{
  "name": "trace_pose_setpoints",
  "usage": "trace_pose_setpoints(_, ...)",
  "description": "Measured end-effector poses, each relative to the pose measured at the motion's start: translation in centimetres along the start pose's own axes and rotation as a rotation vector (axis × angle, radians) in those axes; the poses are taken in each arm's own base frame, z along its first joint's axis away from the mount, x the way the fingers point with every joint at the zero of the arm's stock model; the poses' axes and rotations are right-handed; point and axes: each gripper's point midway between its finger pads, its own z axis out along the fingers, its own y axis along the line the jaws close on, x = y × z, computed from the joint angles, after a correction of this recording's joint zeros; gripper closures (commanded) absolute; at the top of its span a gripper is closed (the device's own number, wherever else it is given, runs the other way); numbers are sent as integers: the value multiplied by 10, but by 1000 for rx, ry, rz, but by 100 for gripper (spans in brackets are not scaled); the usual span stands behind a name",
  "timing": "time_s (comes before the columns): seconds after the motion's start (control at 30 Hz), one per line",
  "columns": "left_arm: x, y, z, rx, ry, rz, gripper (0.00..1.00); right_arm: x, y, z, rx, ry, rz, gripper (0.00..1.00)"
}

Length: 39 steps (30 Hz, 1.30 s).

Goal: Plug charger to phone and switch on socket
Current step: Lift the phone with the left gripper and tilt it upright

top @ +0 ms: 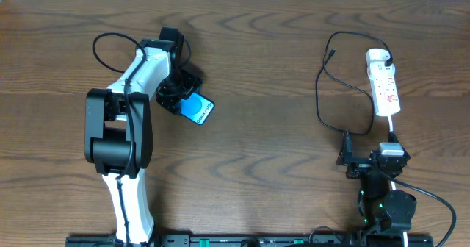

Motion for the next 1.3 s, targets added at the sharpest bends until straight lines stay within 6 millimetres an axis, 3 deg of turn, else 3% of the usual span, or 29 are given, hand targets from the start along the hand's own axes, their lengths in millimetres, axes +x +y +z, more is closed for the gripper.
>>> trace_pose_setpoints(0.63, 48, -24, -7, 162, 255, 140, 34, 0, 0, 0, 0, 0, 0, 1)
trace_pose_setpoints(1.3, 104, -57, -44, 436, 598, 213, 34, 0, 0, 0, 0, 0, 0, 1)
